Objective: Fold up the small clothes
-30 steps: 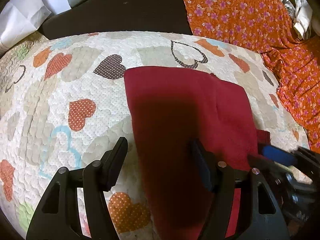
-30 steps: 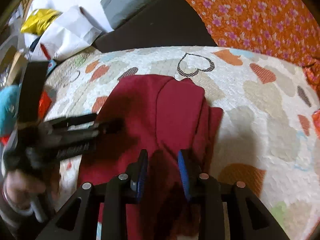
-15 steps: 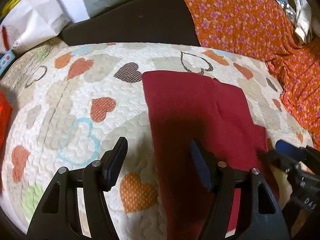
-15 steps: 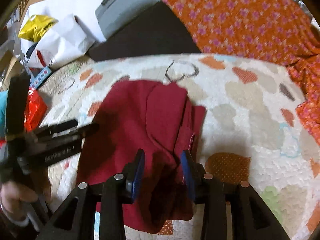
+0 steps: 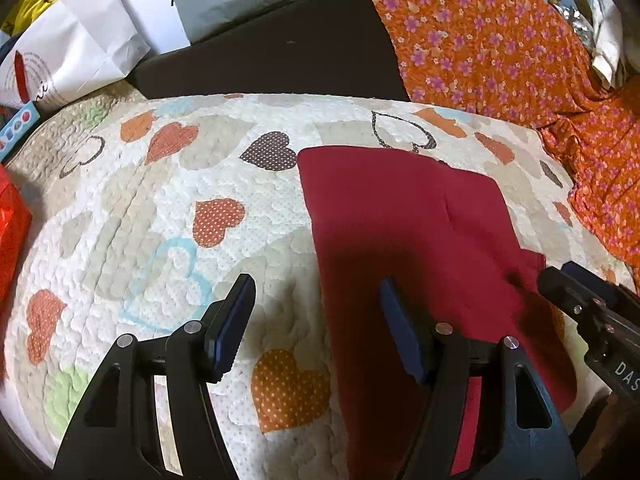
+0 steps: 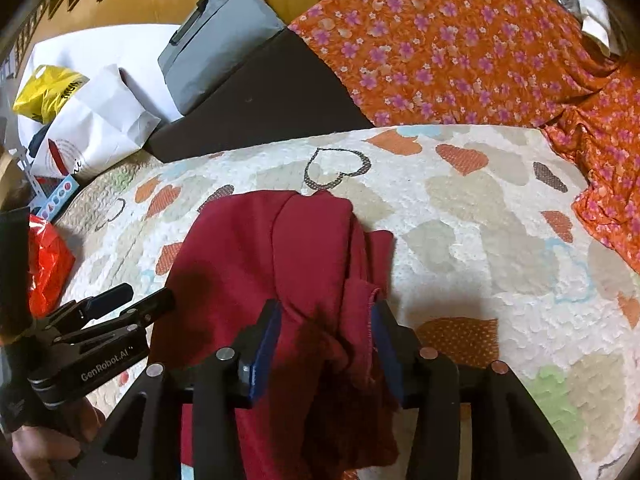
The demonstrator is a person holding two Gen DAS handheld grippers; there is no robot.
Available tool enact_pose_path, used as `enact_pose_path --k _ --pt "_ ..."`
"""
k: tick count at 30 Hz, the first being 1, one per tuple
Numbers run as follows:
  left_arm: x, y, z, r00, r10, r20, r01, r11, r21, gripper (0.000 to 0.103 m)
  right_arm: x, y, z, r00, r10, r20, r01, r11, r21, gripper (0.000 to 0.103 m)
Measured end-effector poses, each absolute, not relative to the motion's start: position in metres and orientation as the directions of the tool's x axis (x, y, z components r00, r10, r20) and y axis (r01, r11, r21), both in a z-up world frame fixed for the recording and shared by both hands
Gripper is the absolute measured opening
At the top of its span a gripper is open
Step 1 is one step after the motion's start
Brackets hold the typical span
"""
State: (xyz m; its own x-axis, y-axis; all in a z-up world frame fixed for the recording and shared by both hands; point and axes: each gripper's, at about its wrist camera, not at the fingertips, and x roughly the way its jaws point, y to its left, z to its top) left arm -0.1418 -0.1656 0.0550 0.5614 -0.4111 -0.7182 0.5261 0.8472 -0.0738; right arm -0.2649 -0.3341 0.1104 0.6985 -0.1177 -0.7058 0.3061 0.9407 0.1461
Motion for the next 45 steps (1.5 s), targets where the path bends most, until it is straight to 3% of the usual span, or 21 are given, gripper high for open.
enact_pose_path --k 45 --pt "-0.155 -0.175 0.053 0.616 -0.377 -0.691 0.530 0.848 0.009 0.065 -0.262 -0.331 0.099 0.723 -0.124 -0.679 0.272 0.955 0.115 0.046"
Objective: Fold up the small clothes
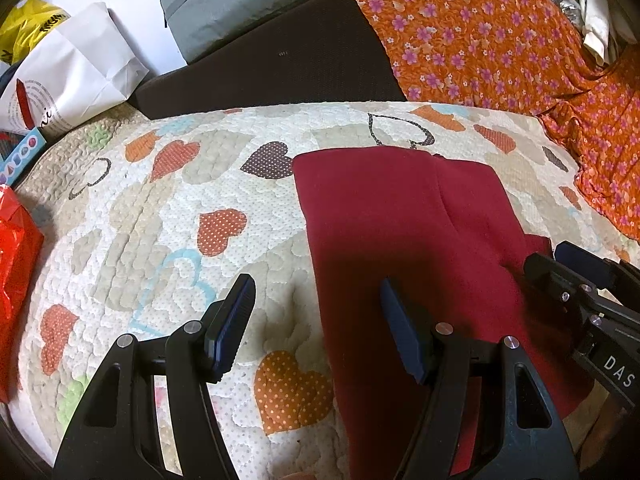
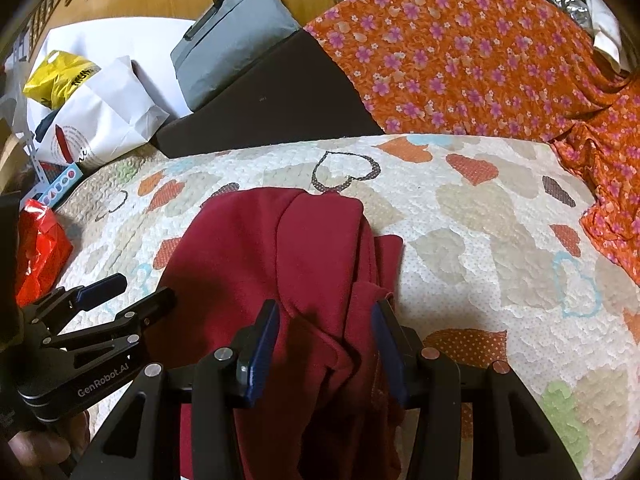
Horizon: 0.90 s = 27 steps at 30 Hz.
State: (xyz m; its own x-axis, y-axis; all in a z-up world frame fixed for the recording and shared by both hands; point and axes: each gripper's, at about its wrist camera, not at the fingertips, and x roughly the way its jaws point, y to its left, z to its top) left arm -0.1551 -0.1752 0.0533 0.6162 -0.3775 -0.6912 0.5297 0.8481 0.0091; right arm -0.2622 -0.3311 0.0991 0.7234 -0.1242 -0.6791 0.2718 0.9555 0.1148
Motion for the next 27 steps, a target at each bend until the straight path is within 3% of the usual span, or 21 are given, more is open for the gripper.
enact_pose_path --k 27 --pt "-0.1559 -0.1711 0.0562 0.632 -0.370 -0.681 0.515 0.857 0.013 0.065 -0.2604 -0.3301 0.0955 0.711 -0.109 -0.694 0.265 0.957 0.121 0.046"
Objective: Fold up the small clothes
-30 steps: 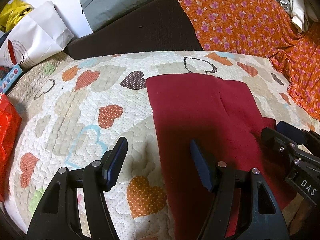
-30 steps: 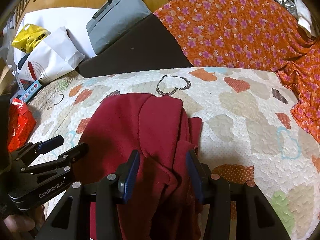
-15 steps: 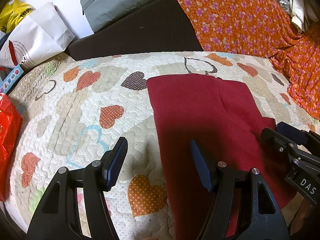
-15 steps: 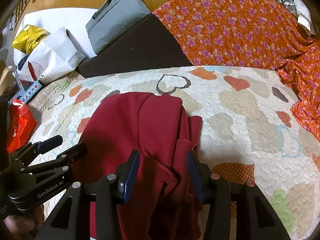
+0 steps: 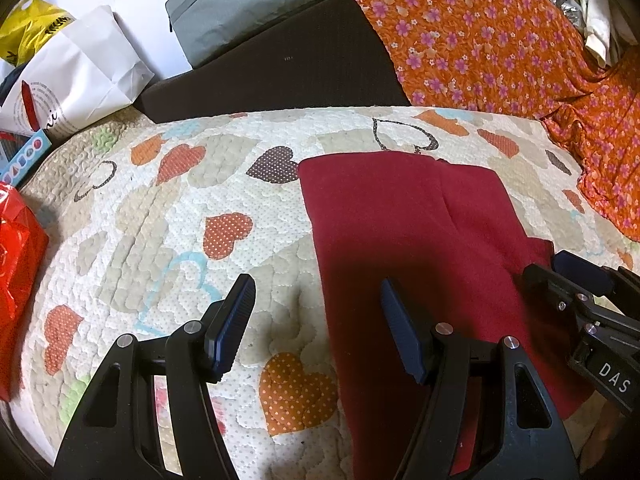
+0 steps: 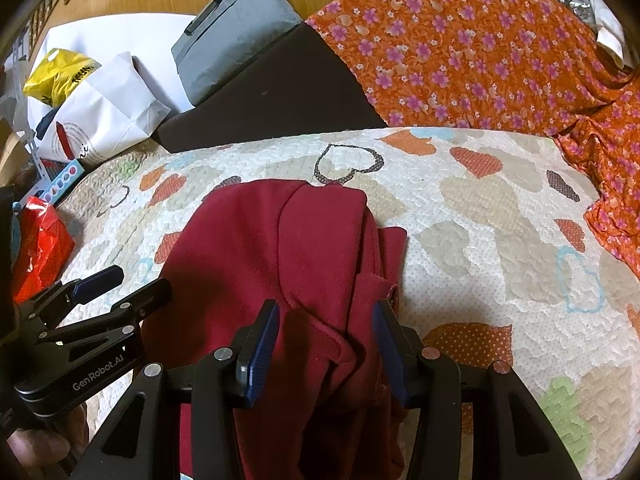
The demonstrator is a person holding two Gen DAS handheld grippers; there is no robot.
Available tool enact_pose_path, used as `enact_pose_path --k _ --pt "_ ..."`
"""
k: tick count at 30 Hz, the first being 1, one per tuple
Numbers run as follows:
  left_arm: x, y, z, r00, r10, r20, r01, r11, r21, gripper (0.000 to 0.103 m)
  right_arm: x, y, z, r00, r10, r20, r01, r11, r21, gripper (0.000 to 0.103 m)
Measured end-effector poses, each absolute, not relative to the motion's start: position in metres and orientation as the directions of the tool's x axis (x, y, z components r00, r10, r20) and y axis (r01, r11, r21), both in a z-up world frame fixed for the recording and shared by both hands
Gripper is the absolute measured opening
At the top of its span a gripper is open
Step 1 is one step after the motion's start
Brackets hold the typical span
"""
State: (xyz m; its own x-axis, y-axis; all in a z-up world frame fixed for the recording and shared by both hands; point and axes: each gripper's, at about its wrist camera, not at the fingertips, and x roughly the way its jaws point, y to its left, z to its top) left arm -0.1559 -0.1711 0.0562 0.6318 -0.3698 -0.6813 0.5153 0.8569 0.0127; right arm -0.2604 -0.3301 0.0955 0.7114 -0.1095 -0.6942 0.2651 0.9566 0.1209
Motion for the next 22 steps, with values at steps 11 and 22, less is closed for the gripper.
enact_pose_path --k 11,22 --pt "-0.1563 -0.1720 0.0562 0.640 -0.370 -0.674 0.520 0.854 0.025 0.065 -0.2583 -0.3260 0.0937 0.703 -0.103 -0.704 0.253 0.961 0.112 0.047" --pt "-0.1580 -0.1705 0.0568 0.629 -0.378 -0.679 0.515 0.857 0.000 0.065 -0.2579 -0.3238 0.0931 0.695 -0.101 -0.712 0.249 0.963 0.106 0.047"
